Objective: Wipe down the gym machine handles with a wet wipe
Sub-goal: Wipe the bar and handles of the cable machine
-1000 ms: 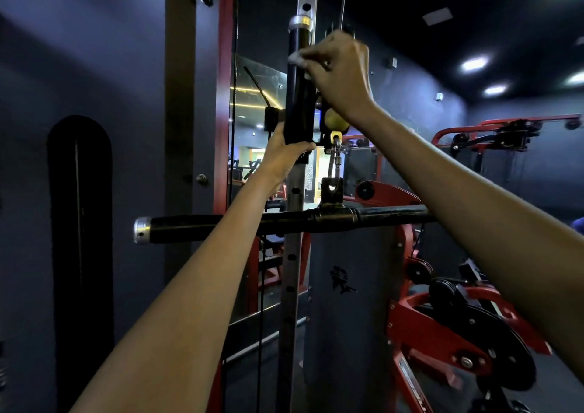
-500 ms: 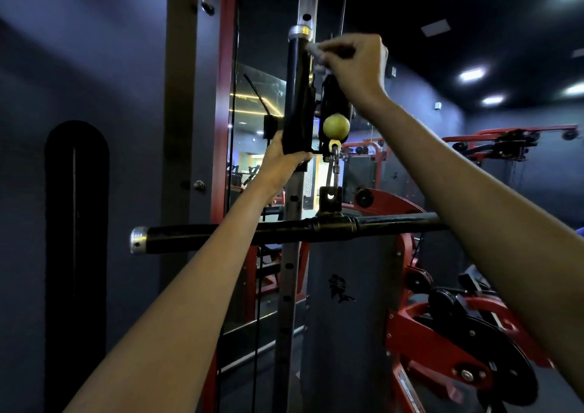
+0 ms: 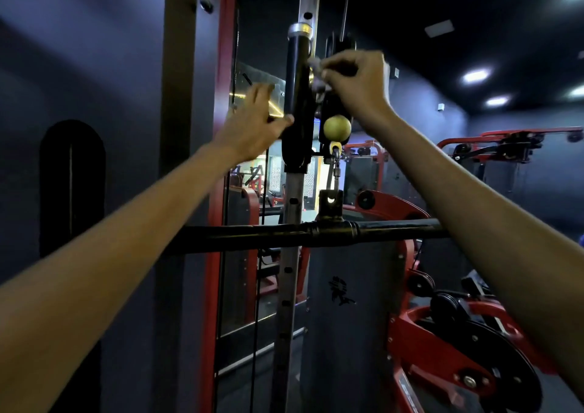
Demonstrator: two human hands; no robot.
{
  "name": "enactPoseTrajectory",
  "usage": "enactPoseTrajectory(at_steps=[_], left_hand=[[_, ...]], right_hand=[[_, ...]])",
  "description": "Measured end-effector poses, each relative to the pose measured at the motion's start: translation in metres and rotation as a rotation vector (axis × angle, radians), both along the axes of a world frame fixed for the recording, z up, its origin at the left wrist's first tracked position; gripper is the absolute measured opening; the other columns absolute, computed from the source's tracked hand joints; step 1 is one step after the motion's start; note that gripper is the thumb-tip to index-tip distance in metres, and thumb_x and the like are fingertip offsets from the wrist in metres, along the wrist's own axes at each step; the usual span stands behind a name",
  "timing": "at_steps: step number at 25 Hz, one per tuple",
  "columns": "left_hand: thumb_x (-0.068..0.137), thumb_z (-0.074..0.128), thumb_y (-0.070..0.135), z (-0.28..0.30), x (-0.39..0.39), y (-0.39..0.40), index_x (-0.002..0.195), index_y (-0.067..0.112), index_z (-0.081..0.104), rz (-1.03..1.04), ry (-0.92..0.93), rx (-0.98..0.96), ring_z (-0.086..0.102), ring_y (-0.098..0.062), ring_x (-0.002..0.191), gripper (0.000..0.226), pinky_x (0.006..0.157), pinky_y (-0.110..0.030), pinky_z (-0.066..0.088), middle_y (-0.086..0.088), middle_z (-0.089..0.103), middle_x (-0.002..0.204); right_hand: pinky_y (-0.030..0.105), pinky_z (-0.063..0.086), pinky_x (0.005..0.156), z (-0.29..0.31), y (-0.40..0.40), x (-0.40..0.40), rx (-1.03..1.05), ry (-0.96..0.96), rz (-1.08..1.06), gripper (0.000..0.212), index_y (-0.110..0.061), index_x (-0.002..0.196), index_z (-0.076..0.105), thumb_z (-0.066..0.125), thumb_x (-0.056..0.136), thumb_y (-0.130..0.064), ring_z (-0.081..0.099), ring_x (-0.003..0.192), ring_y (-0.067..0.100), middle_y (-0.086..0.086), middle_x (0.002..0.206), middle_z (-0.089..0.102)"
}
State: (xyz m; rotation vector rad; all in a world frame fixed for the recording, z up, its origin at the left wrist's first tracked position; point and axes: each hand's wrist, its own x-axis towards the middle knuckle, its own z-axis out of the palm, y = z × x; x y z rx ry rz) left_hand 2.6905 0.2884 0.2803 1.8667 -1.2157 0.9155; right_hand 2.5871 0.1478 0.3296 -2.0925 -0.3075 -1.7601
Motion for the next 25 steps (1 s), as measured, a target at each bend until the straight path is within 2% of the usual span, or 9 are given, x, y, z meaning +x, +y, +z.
enactPoseTrajectory(at_steps=[3,6,9,11,14,19,22,23,25], left_hand=[[0.096,0.047,0.024,0.028,0.011,0.011,0.15,0.008,0.012,0.147,-0.319,-0.027,0.016,-0.027,0.143,0.066,0.116,-0.048,0.008,-0.011,0.008,0.158],[0.091,0.047,0.013,0.05,0.022,0.021,0.15,0.008,0.011,0.274,-0.565,0.066,0.009,-0.028,0.145,0.07,0.116,-0.046,0.005,-0.012,0.007,0.158],[0.089,0.038,0.027,0.072,0.025,0.026,0.15,0.012,0.013,0.282,-0.761,0.2,0.007,-0.029,0.145,0.068,0.116,-0.045,0.004,-0.014,0.01,0.157],[0.089,0.024,0.04,0.084,0.022,0.022,0.149,0.014,0.019,0.261,-0.881,0.299,0.009,-0.029,0.145,0.065,0.116,-0.046,0.005,-0.013,0.015,0.156],[0.093,0.013,0.046,0.091,0.026,0.014,0.146,0.016,0.029,0.185,-0.943,0.403,0.01,-0.03,0.144,0.063,0.116,-0.05,0.009,-0.012,0.022,0.155],[0.095,0.019,0.038,0.083,0.034,0.005,0.14,0.013,0.041,0.024,-0.846,0.267,0.008,-0.026,0.145,0.056,0.115,-0.039,0.006,-0.009,0.031,0.151],[0.098,0.024,0.038,0.086,0.034,0.001,0.135,0.011,0.048,0.031,-0.924,0.215,0.02,-0.031,0.141,0.052,0.116,-0.041,0.014,-0.012,0.041,0.144],[0.098,0.025,0.038,0.087,0.036,0.0,0.133,0.011,0.049,0.045,-0.949,0.204,0.024,-0.033,0.139,0.051,0.115,-0.042,0.018,-0.013,0.043,0.142],[0.099,0.027,0.039,0.088,0.039,-0.005,0.131,0.011,0.051,0.062,-0.986,0.165,0.027,-0.035,0.137,0.049,0.113,-0.042,0.021,-0.013,0.045,0.139]], right_hand=[[0.026,0.056,0.068,0.004,0.013,0.018,0.066,-0.055,0.065,0.006,-0.009,0.083,0.071,0.069,0.081,-0.015,0.064,0.068,0.007,-0.005,0.073,0.066],[0.01,0.048,0.068,-0.032,0.018,0.021,-0.044,-0.039,-0.069,0.013,-0.006,0.092,0.073,0.066,0.081,-0.007,0.059,0.069,-0.006,-0.003,0.086,0.068],[0.026,0.05,0.07,-0.054,0.018,0.009,-0.18,0.064,-0.192,0.017,-0.006,0.092,0.074,0.067,0.078,-0.011,0.059,0.071,0.013,0.011,0.086,0.069],[0.032,0.052,0.068,-0.044,0.02,0.005,-0.176,0.025,-0.2,0.017,-0.007,0.088,0.075,0.068,0.078,-0.019,0.061,0.067,0.016,0.01,0.081,0.07],[0.035,0.054,0.069,-0.021,0.022,0.013,-0.068,-0.129,-0.213,0.019,-0.009,0.088,0.074,0.064,0.08,-0.024,0.064,0.071,0.017,0.009,0.084,0.069],[0.027,0.045,0.065,-0.065,0.024,0.026,-0.161,-0.064,-0.318,0.009,-0.003,0.082,0.066,0.059,0.076,-0.002,0.058,0.073,0.018,0.011,0.08,0.064],[0.019,0.047,0.065,-0.071,0.015,0.017,-0.167,-0.067,-0.292,0.007,-0.003,0.081,0.069,0.064,0.076,-0.002,0.057,0.068,0.013,0.01,0.079,0.066],[0.013,0.043,0.064,-0.066,0.017,0.016,-0.125,-0.109,-0.278,0.007,-0.003,0.083,0.07,0.066,0.077,-0.004,0.056,0.069,0.012,0.009,0.08,0.067],[0.013,0.037,0.063,-0.058,0.021,0.02,-0.073,-0.167,-0.275,0.008,-0.004,0.086,0.069,0.065,0.079,-0.008,0.055,0.071,0.012,0.008,0.083,0.066]])
